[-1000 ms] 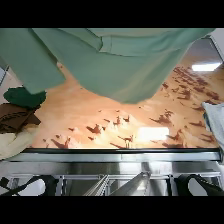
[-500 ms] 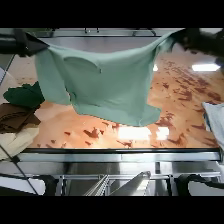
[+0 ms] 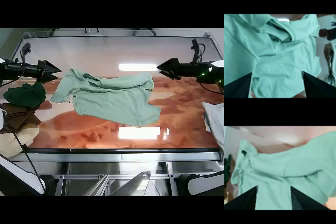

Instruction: Fold the shirts.

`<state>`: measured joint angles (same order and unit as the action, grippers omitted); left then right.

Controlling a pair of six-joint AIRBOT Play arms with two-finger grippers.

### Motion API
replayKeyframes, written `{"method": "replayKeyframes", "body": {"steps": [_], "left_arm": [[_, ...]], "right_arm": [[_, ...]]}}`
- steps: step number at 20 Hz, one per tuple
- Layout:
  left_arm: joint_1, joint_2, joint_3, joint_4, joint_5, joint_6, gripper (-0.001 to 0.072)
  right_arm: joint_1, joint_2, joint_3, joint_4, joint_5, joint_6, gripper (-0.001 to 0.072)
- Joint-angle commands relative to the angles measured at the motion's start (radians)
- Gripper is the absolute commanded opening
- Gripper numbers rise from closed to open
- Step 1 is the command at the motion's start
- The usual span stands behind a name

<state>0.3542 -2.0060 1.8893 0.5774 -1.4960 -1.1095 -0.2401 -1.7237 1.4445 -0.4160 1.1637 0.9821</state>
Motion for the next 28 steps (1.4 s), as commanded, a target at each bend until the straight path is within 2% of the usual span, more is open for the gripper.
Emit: {"method": "replayKeyframes", "body": {"steps": [1, 4, 6, 9, 14, 15, 16, 17, 18, 19, 20, 21, 25, 28], "left_arm": [[0.050, -0.019, 0.010, 0.137, -0.016, -0.060, 0.0713], [0.019, -0.037, 0.010, 0.274, -0.013, -0.077, 0.0713], [-0.013, -0.051, 0.010, 0.304, 0.011, -0.077, 0.0713], [-0.072, -0.088, 0.010, 0.320, 0.029, -0.077, 0.0713], [-0.139, -0.134, 0.010, 0.320, 0.051, -0.077, 0.0695], [-0.149, -0.135, 0.010, 0.320, 0.061, -0.077, 0.0694], [-0.159, -0.136, 0.010, 0.320, 0.074, -0.077, 0.0694], [-0.166, -0.136, 0.010, 0.320, 0.090, -0.077, 0.0691], [-0.171, -0.136, 0.010, 0.320, 0.105, -0.077, 0.0539], [-0.171, -0.136, 0.010, 0.320, 0.116, -0.076, 0.0323], [-0.171, -0.136, 0.010, 0.320, 0.123, -0.077, 0.0128], [-0.171, -0.136, 0.010, 0.320, 0.120, -0.078, 0.0020], [-0.161, -0.133, 0.010, 0.320, -0.007, -0.090, 0.0017], [-0.175, -0.088, -0.011, 0.321, -0.128, -0.104, 0.0017]], "right_arm": [[-0.092, 0.024, -0.081, -0.111, 0.225, 0.079, 0.0465], [-0.108, 0.116, -0.299, -0.219, 0.187, 0.135, 0.0465], [-0.097, 0.195, -0.458, -0.298, 0.113, 0.218, 0.0466], [-0.034, 0.283, -0.646, -0.322, -0.021, 0.248, 0.0466], [0.122, 0.259, -0.704, -0.297, -0.177, 0.252, 0.0465], [0.148, 0.251, -0.704, -0.275, -0.208, 0.235, 0.0445], [0.167, 0.246, -0.704, -0.243, -0.225, 0.208, 0.0256], [0.180, 0.245, -0.704, -0.212, -0.238, 0.183, 0.0160], [0.187, 0.246, -0.703, -0.177, -0.244, 0.156, 0.0139], [0.187, 0.246, -0.699, -0.150, -0.243, 0.124, 0.0025], [0.185, 0.246, -0.695, -0.139, -0.244, 0.120, 0.0020], [0.185, 0.246, -0.685, -0.143, -0.245, 0.117, 0.0020], [0.142, 0.237, -0.558, -0.189, -0.303, 0.117, 0.0018], [0.058, 0.138, -0.322, -0.201, -0.293, 0.129, 0.0017]]}}
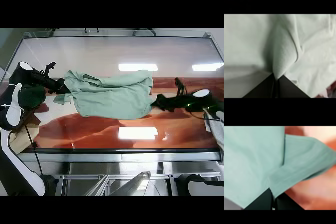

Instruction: Fold the shirts.

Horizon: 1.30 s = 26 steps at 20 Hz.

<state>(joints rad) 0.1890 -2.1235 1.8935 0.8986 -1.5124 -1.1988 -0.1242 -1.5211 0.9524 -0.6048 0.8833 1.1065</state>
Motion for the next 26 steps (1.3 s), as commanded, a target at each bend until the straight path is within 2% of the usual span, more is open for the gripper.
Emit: {"method": "replayKeyframes", "body": {"steps": [1, 3, 5, 8, 11, 12, 13, 14, 16, 18, 19, 22, 24, 26], "left_arm": [[-0.020, 0.069, -0.058, 0.000, -0.145, -0.026, 0.0017], [-0.039, 0.155, -0.187, 0.002, -0.223, -0.037, 0.0018], [-0.059, 0.252, -0.369, 0.002, -0.244, -0.049, 0.0018], [-0.094, 0.369, -0.640, 0.016, -0.182, -0.048, 0.0018], [-0.122, 0.442, -0.780, 0.023, -0.102, -0.031, 0.0016], [-0.124, 0.464, -0.796, 0.024, -0.072, -0.028, 0.0018], [-0.123, 0.488, -0.800, 0.026, -0.058, -0.025, 0.0028], [-0.114, 0.507, -0.787, 0.026, -0.059, -0.005, 0.0231], [-0.077, 0.541, -0.718, 0.027, -0.076, 0.003, 0.0687], [-0.014, 0.569, -0.627, 0.027, -0.072, 0.005, 0.0714], [0.023, 0.578, -0.586, 0.026, -0.065, 0.005, 0.0713], [0.096, 0.584, -0.534, 0.026, -0.042, 0.005, 0.0712], [0.116, 0.566, -0.535, 0.027, -0.011, 0.007, 0.0712], [0.124, 0.522, -0.535, 0.027, 0.002, 0.013, 0.0712]], "right_arm": [[-0.084, -0.113, 0.255, -0.012, 0.003, 0.024, 0.0018], [-0.122, -0.221, 0.426, -0.012, 0.041, 0.055, 0.0018], [-0.135, -0.324, 0.569, -0.011, 0.071, 0.085, 0.0018], [-0.122, -0.444, 0.710, 0.004, 0.094, 0.102, 0.0017], [-0.111, -0.506, 0.808, 0.007, 0.095, 0.121, 0.0020], [-0.112, -0.503, 0.829, 0.007, 0.102, 0.121, 0.0132], [-0.119, -0.496, 0.856, 0.007, 0.133, 0.121, 0.0431], [-0.132, -0.485, 0.884, 0.007, 0.183, 0.112, 0.0511], [-0.171, -0.451, 0.922, 0.007, 0.273, 0.105, 0.0505], [-0.218, -0.408, 0.922, 0.006, 0.334, 0.101, 0.0493], [-0.238, -0.397, 0.922, 0.005, 0.377, 0.098, 0.0426], [-0.270, -0.393, 0.882, -0.002, 0.528, 0.100, 0.0420], [-0.269, -0.393, 0.793, 0.000, 0.542, 0.099, 0.0419], [-0.256, -0.393, 0.697, -0.001, 0.491, 0.088, 0.0418]]}}
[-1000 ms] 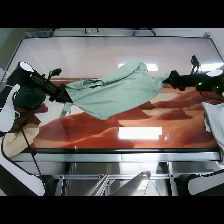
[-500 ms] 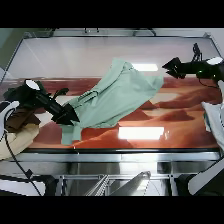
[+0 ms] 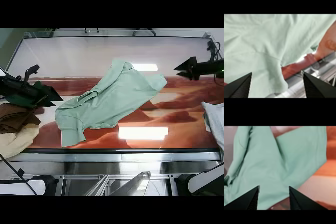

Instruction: Fold the shirts.

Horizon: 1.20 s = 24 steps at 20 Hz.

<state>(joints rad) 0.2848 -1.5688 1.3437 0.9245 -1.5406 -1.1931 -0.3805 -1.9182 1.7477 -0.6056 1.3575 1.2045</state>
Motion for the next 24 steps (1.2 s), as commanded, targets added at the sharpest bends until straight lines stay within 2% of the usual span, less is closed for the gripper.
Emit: {"method": "replayKeyframes", "body": {"steps": [1, 6, 11, 17, 21, 24], "left_arm": [[0.029, -0.062, 0.015, 0.001, 0.029, 0.007, 0.0713], [0.027, -0.226, 0.026, 0.001, 0.025, 0.007, 0.0713], [0.017, -0.347, 0.178, 0.001, 0.014, 0.003, 0.0713], [-0.061, -0.410, 0.414, 0.021, 0.012, -0.005, 0.0713], [-0.118, -0.452, 0.550, 0.131, -0.105, -0.029, 0.0712], [-0.118, -0.447, 0.587, 0.139, -0.101, -0.028, 0.0712]], "right_arm": [[0.008, 0.004, -0.137, 0.000, -0.005, -0.026, 0.0419], [0.045, 0.001, -0.242, 0.000, -0.021, -0.042, 0.0419], [0.059, -0.002, -0.244, 0.008, -0.111, -0.014, 0.0419], [0.058, -0.006, -0.244, 0.008, -0.140, -0.003, 0.0418], [0.056, -0.006, -0.244, 0.008, -0.153, -0.003, 0.0418], [0.048, -0.006, -0.244, 0.008, -0.185, 0.005, 0.0418]]}}
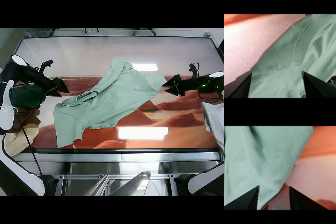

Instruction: Fold the shirts.

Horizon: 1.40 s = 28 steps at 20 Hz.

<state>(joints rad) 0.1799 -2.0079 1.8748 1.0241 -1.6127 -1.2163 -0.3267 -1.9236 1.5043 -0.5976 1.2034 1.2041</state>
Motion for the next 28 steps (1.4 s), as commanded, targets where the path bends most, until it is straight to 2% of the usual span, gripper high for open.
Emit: {"method": "replayKeyframes", "body": {"steps": [1, 4, 7, 10, 11, 13, 14, 18, 21, 24, 26, 28], "left_arm": [[-0.008, -0.008, 0.056, 0.077, -0.025, -0.005, 0.0712], [0.004, -0.017, 0.024, 0.182, -0.005, -0.008, 0.0712], [0.006, -0.048, -0.030, 0.190, 0.014, -0.003, 0.0695], [0.000, -0.103, -0.035, 0.187, -0.027, -0.004, 0.0693], [-0.009, -0.117, -0.035, 0.187, -0.039, -0.004, 0.0631], [-0.028, -0.130, -0.035, 0.177, -0.047, 0.029, 0.0173], [-0.041, -0.130, -0.032, 0.177, -0.045, 0.057, 0.0022], [-0.078, -0.130, 0.043, 0.167, -0.043, 0.075, 0.0024], [-0.063, -0.130, 0.075, 0.012, -0.035, 0.075, 0.0025], [-0.044, -0.130, 0.076, -0.132, -0.038, 0.072, 0.0024], [-0.040, -0.129, 0.076, -0.219, -0.052, 0.071, 0.0024], [-0.030, -0.121, 0.076, -0.473, -0.079, 0.074, 0.0022]], "right_arm": [[-0.012, -0.001, 0.000, 0.000, -0.053, 0.021, 0.0418], [-0.034, -0.001, 0.000, 0.000, -0.100, 0.035, 0.0418], [-0.035, -0.001, 0.000, 0.000, -0.113, 0.034, 0.0418], [-0.033, -0.003, 0.001, 0.000, -0.140, 0.035, 0.0418], [-0.033, -0.009, 0.003, 0.000, -0.144, 0.035, 0.0418], [-0.033, -0.040, 0.028, 0.000, -0.145, 0.055, 0.0418], [-0.033, -0.067, 0.056, 0.000, -0.144, 0.067, 0.0418], [-0.018, -0.189, 0.191, 0.005, -0.097, 0.137, 0.0417], [0.021, -0.239, 0.233, 0.102, -0.069, 0.105, 0.0366], [0.072, -0.249, 0.233, 0.183, -0.070, 0.060, 0.0363], [0.098, -0.250, 0.233, 0.208, -0.038, 0.033, 0.0019], [0.104, -0.232, 0.233, 0.360, 0.036, -0.064, 0.0018]]}}
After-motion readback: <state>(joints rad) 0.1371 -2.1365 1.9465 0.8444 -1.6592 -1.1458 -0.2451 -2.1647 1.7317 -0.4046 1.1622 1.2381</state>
